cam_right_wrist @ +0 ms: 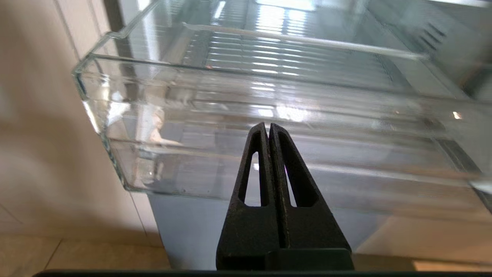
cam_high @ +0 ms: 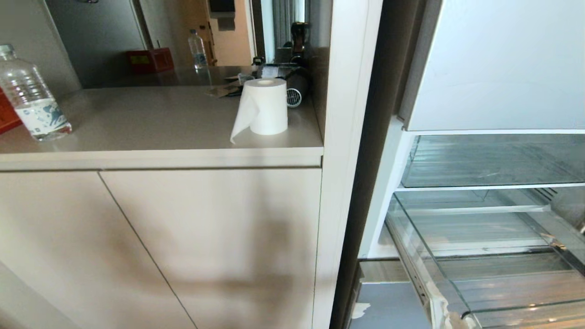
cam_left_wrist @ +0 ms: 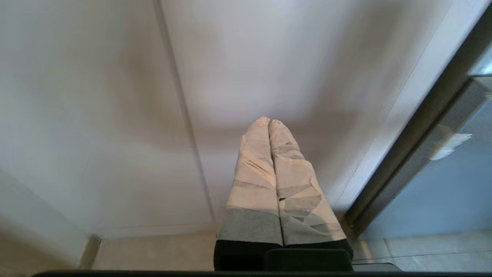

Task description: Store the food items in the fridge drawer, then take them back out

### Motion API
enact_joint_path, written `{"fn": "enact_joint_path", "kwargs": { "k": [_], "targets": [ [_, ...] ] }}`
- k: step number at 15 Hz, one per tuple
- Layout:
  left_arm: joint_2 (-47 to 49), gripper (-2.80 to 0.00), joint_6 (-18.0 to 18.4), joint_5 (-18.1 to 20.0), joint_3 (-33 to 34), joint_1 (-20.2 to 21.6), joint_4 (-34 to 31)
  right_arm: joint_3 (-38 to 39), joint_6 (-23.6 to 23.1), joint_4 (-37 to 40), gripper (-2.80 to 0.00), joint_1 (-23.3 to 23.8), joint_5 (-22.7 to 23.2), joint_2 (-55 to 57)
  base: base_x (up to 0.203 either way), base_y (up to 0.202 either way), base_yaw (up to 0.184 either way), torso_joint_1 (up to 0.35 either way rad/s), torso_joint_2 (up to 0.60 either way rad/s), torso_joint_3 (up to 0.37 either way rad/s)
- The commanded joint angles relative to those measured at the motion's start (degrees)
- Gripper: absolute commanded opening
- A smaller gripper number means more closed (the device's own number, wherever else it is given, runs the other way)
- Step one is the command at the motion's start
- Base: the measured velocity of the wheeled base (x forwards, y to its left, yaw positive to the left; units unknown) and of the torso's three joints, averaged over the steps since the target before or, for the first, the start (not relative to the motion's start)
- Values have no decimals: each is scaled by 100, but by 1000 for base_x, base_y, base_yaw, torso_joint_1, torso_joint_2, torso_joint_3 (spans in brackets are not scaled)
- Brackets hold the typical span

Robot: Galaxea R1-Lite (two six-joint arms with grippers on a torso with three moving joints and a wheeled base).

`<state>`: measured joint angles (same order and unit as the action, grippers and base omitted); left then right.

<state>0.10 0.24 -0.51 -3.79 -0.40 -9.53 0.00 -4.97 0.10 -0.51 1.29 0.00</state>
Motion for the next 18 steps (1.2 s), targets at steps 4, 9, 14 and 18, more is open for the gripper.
{"fn": "enact_joint_path", "kwargs": {
  "k": [4,9,14,18],
  "targets": [
    [-1,-280,2,-2,1,5,-5,1,285,-19,-280,-2,-22,-9,2,8,-170,4,3,1],
    [-1,-280,2,-2,1,5,-5,7,427,-27,-280,5,-120,-9,-1,7,-177,2,3,4],
    [-1,-280,2,-2,1,5,-5,1,462,-27,-280,6,-128,-9,-1,7,-176,3,5,4],
    [-1,-280,2,-2,1,5,-5,8,471,-27,-280,5,-124,-9,-1,8,-174,4,3,0]
  ]
}}
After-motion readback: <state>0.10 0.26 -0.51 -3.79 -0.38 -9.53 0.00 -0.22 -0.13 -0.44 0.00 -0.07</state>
